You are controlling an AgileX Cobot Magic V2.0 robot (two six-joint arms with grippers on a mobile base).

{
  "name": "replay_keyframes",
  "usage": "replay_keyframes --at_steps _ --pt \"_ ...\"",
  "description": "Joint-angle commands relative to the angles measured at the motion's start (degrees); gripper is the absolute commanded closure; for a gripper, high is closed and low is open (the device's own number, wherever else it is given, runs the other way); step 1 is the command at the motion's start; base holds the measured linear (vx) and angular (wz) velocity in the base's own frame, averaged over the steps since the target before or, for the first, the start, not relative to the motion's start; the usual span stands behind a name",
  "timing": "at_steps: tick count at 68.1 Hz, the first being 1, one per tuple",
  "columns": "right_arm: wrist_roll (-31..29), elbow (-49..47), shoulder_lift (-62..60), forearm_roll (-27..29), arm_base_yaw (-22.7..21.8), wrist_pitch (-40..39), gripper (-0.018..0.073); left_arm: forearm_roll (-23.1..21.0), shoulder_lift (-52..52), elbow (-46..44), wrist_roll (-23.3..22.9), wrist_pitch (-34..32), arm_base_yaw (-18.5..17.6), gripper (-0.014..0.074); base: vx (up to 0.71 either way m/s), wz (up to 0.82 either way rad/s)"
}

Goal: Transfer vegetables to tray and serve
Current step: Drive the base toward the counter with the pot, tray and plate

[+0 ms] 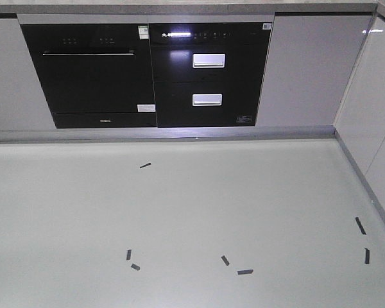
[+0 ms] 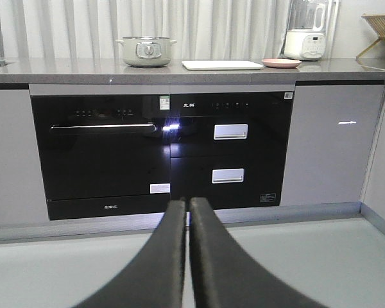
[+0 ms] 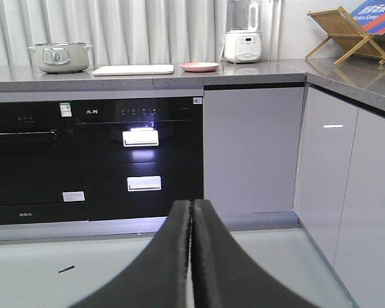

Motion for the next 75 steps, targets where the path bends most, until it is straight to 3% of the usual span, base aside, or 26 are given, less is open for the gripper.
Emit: replay_keyframes --at_steps 1,75 --pt "-0.3 0.4 -0.1 -0.6 0.1 -4.6 0.0564 -0.5 -0.9 1.4 -0.3 -4.1 -0.1 0.0603 0.03 0.01" --pt "-0.3 0.4 -0.1 -0.6 0.1 -4.6 0.0564 -0.5 -0.9 1.4 -0.3 -4.1 -0.1 0.0603 0.14 0.05"
